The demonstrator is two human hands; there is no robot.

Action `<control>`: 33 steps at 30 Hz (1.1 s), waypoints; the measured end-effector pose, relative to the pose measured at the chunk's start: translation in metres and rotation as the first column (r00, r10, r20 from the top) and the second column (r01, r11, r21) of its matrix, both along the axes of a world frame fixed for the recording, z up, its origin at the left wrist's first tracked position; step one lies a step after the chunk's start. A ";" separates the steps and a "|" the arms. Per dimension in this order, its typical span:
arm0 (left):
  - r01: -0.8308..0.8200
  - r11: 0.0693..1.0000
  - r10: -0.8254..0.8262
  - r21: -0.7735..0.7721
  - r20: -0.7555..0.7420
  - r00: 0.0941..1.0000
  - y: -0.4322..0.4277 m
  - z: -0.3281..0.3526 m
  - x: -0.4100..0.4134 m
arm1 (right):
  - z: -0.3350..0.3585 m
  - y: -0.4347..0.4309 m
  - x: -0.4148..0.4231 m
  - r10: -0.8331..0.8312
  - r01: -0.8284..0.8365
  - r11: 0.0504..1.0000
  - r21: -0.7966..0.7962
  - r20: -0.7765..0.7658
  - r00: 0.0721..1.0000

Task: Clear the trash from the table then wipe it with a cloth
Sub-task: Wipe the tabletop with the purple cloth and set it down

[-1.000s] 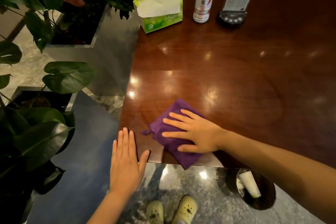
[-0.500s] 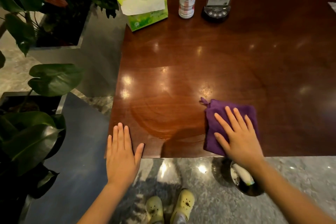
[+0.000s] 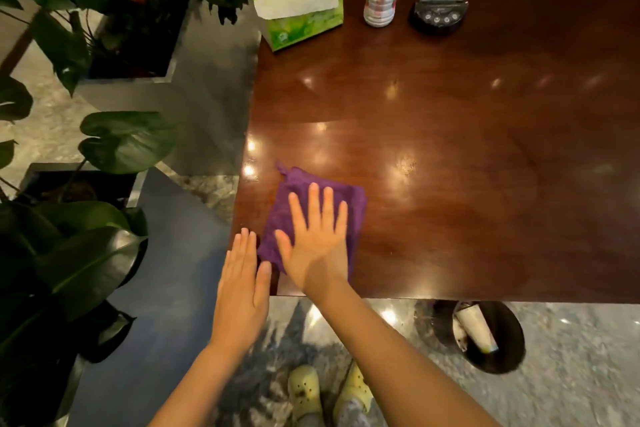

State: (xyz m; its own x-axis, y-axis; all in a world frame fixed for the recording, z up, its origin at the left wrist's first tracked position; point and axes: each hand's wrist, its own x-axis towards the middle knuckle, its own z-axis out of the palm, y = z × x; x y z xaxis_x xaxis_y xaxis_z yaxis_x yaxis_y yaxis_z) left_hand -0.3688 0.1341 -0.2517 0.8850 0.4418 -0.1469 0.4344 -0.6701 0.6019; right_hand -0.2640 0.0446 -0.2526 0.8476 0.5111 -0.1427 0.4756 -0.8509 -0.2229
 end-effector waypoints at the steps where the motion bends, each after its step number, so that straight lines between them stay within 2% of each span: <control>1: -0.068 0.995 0.071 -0.072 0.046 0.996 0.000 0.004 0.001 | -0.001 0.007 0.002 0.072 -0.072 0.997 0.004 -0.016 0.997; 5: -0.291 0.951 0.304 -0.103 0.163 0.939 -0.002 0.013 0.000 | -0.001 0.017 0.006 0.263 -0.259 0.964 0.064 -0.065 0.963; 9: -0.459 0.857 0.489 -0.234 0.092 0.867 -0.004 0.021 0.002 | 0.008 0.011 -0.006 0.315 -0.289 0.940 0.179 -0.134 0.940; 11: -0.470 0.858 0.486 -0.209 0.032 0.873 -0.003 0.025 0.003 | 0.014 0.006 -0.015 0.301 -0.257 0.942 0.217 -0.204 0.931; 14: -0.496 0.846 0.478 -0.194 -0.134 0.868 0.000 0.030 0.004 | 0.022 -0.001 -0.018 0.314 -0.262 0.940 0.218 -0.250 0.916; 18: -0.439 0.888 0.367 -0.136 -0.366 0.855 0.007 0.040 0.008 | 0.035 -0.007 0.013 0.294 -0.269 0.936 0.226 -0.083 0.952; 20: -0.390 0.907 0.296 -0.161 -0.415 0.860 0.010 0.043 0.010 | 0.039 -0.006 0.033 0.289 -0.283 0.942 0.178 -0.011 0.957; 21: -0.400 0.892 0.291 -0.211 -0.410 0.865 0.010 0.045 0.011 | 0.039 -0.006 0.039 0.296 -0.293 0.945 0.148 0.003 0.955; 23: -0.471 0.803 0.339 -0.366 -0.369 0.865 0.007 0.052 0.014 | 0.040 -0.004 0.047 0.313 -0.312 0.947 0.074 -0.008 0.950; 26: -0.470 0.716 0.387 -0.516 -0.268 0.882 0.004 0.069 0.017 | 0.044 -0.005 0.055 0.342 -0.342 0.940 0.020 -0.115 0.933; 28: -0.387 0.697 0.343 -0.604 -0.193 0.919 0.006 0.085 0.020 | 0.054 -0.009 0.064 0.344 -0.317 0.938 0.142 -0.256 0.903; 31: -0.204 0.653 0.227 -0.730 -0.069 0.972 0.012 0.112 0.026 | 0.076 -0.020 0.081 0.384 -0.197 0.898 0.393 -0.483 0.787; 33: -0.095 0.638 0.177 -0.764 0.026 0.984 0.016 0.124 0.033 | 0.089 -0.027 0.090 0.358 -0.101 0.903 0.418 -0.602 0.713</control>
